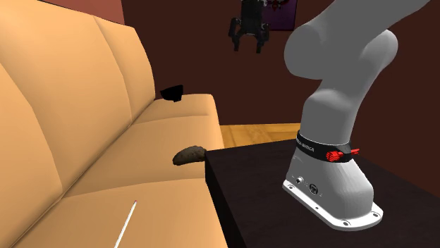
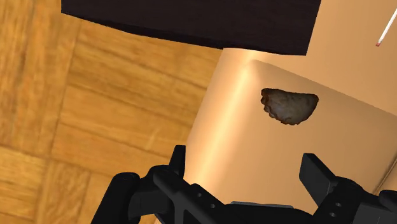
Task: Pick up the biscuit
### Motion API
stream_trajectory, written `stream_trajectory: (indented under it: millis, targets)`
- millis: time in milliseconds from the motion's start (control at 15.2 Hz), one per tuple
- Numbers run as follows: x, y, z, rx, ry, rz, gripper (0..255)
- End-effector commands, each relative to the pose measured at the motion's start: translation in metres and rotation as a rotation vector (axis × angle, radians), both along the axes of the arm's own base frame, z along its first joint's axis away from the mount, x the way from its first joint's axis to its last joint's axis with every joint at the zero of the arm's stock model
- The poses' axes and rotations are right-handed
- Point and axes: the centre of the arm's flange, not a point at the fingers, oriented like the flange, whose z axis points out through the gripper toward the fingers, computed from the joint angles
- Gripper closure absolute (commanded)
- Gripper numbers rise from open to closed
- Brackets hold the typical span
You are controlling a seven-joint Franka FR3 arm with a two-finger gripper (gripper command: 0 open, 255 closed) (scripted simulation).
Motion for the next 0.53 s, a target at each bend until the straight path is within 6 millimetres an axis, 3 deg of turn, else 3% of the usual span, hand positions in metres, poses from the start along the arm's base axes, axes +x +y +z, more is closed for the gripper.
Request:
stream_trajectory:
  millis: [0,462]
  targets:
    - [0.009,0.018,-0.023,-0.014,0.006,0.063,0]
    - [0.032,0.074,-0.101,-0.065,0.032,0.277,0]
